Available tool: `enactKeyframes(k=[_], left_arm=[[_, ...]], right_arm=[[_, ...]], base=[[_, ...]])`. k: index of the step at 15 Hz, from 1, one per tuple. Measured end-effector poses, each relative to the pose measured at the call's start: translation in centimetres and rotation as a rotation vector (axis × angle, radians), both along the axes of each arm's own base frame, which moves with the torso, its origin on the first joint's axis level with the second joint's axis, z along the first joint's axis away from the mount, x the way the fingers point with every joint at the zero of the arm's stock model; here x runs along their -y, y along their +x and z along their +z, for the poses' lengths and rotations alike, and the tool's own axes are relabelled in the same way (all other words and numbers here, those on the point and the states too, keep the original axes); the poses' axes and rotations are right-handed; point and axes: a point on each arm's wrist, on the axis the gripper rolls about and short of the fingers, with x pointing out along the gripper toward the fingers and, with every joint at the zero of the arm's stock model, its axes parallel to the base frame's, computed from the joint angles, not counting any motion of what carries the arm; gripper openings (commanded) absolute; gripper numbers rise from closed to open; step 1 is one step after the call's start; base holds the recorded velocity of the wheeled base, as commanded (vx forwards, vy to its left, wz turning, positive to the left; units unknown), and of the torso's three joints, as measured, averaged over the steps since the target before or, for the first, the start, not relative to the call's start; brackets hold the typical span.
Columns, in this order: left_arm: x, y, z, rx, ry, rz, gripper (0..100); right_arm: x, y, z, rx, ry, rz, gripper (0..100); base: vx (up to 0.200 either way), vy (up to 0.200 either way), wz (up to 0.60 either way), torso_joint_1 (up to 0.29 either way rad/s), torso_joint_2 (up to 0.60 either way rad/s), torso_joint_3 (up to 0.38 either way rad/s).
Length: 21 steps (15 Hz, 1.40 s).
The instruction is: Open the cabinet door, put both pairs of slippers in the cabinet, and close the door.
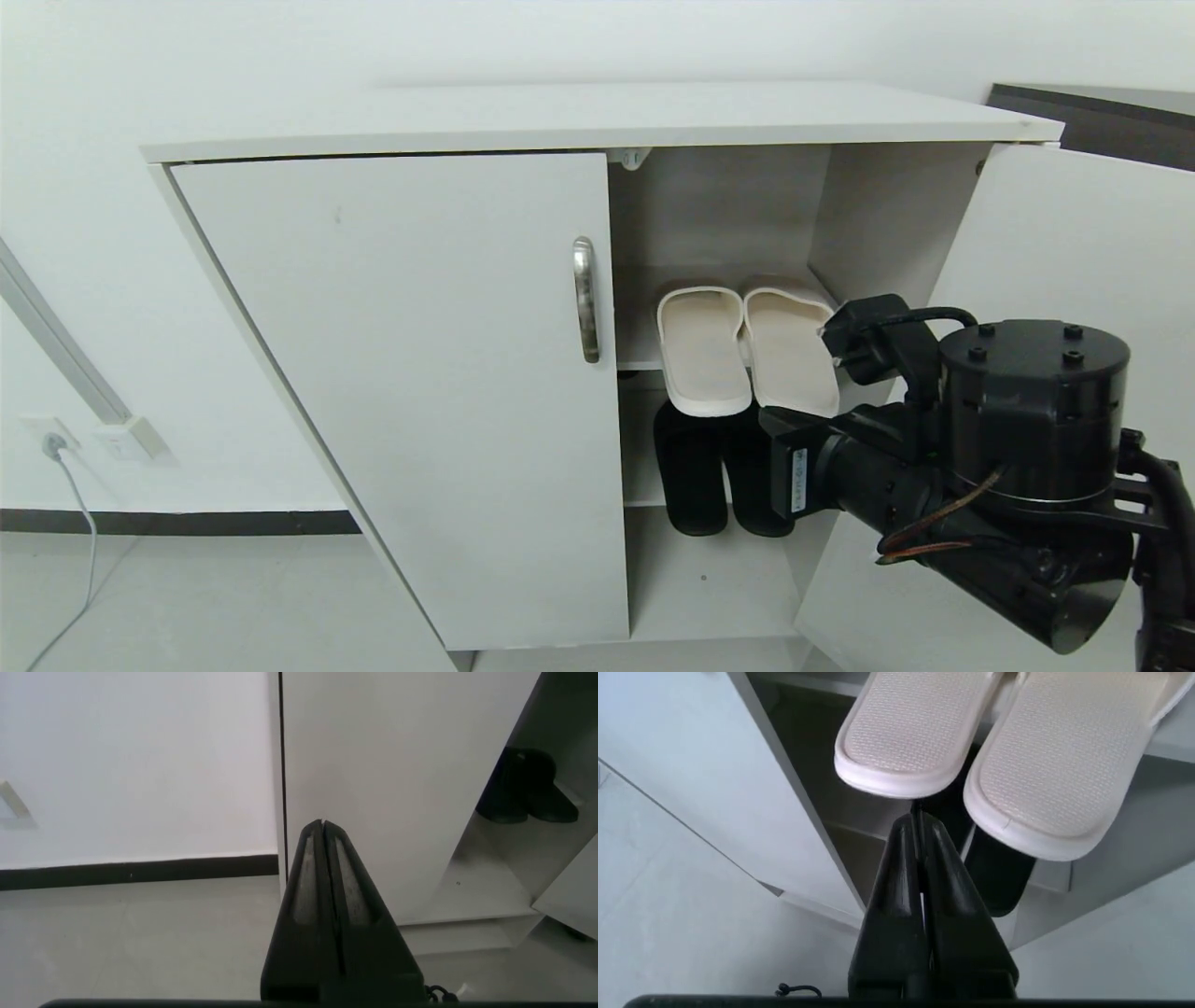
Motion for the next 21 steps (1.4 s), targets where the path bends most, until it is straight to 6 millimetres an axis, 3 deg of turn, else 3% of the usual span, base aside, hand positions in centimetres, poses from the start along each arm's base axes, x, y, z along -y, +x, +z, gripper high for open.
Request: enactKeyframes(k=[13, 21], left_arm=[[0.0, 0.0, 0.0, 0.0, -0.002, -0.001, 0], [0.0, 0.0, 0.0, 0.0, -0.002, 0.0, 0]], right_arm=[[0.0, 0.3, -0.7, -0.017, -0.019, -0.014, 0], [-0.1, 1.1, -2.0, -0.042, -0.056, -0.035, 0]], base=[[-0.2, 0.0, 0.0, 0.003, 0.0, 0.002], [0.0, 0.0, 0.0, 0.0, 0.0, 0.0]])
